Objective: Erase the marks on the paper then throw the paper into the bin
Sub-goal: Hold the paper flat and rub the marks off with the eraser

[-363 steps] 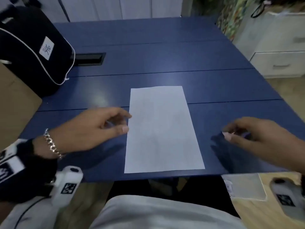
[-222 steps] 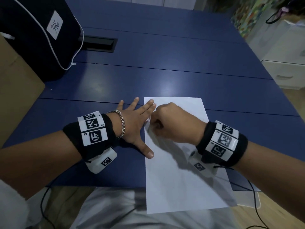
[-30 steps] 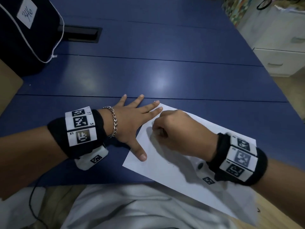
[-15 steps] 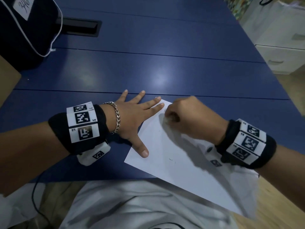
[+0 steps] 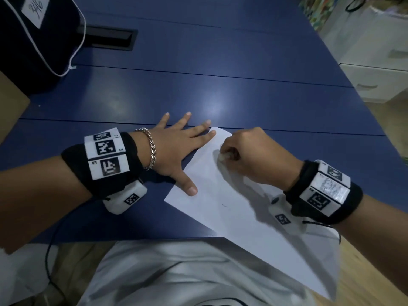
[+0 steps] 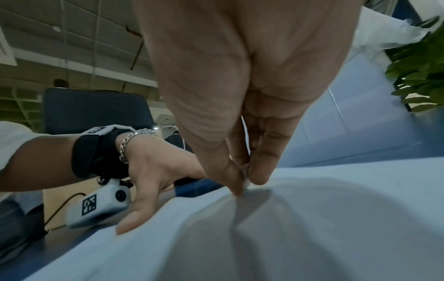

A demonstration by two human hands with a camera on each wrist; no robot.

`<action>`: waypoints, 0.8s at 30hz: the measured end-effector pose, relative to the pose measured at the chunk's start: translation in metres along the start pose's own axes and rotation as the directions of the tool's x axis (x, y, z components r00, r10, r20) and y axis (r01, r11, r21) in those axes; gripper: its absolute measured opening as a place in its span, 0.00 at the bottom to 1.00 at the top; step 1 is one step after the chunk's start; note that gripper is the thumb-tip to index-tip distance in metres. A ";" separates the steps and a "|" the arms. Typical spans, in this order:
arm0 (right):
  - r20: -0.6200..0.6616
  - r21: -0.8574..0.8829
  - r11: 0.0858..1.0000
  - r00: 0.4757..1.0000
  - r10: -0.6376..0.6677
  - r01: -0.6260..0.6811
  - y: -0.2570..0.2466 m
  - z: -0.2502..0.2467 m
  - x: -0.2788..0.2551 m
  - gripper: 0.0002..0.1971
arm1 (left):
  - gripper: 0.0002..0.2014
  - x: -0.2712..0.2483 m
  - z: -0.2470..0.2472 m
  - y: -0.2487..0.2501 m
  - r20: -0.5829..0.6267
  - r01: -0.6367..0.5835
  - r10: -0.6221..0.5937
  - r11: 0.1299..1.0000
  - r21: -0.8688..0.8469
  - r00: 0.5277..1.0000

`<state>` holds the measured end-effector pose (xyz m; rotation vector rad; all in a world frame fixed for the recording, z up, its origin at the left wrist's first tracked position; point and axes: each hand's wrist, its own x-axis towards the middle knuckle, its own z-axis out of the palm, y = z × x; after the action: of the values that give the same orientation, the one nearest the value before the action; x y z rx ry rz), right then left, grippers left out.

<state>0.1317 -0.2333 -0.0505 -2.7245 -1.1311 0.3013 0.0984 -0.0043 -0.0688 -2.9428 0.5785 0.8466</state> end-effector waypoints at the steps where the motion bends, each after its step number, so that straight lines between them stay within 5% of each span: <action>1: -0.013 0.007 1.000 1.000 0.020 -0.020 0.002 0.000 0.001 0.06 | 0.70 -0.002 -0.002 -0.002 -0.013 -0.022 0.022 1.000 -0.006 1.000; 3: -0.021 0.023 0.998 0.999 0.050 -0.050 0.006 -0.002 0.004 0.08 | 0.65 -0.006 0.000 -0.001 -0.005 -0.075 0.075 0.997 -0.034 0.997; 14: 0.041 -0.038 0.987 0.987 -0.156 0.157 -0.014 -0.008 0.007 0.04 | 0.78 -0.010 0.013 0.008 0.051 -0.025 0.028 0.998 -0.058 0.998; 20: 0.296 0.101 0.948 0.900 -0.320 0.303 -0.021 -0.008 -0.004 0.06 | 0.79 -0.011 0.012 0.009 0.062 -0.010 0.013 0.999 -0.049 0.998; 24: 0.069 0.052 0.980 0.979 -0.194 0.190 -0.004 -0.013 0.015 0.06 | 0.79 -0.010 0.011 0.010 0.064 -0.009 0.012 0.998 -0.058 0.998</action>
<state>0.1429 -0.2207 -0.0388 -2.5592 -1.3780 0.3966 0.0817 -0.0086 -0.0725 -2.9529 0.5760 0.9714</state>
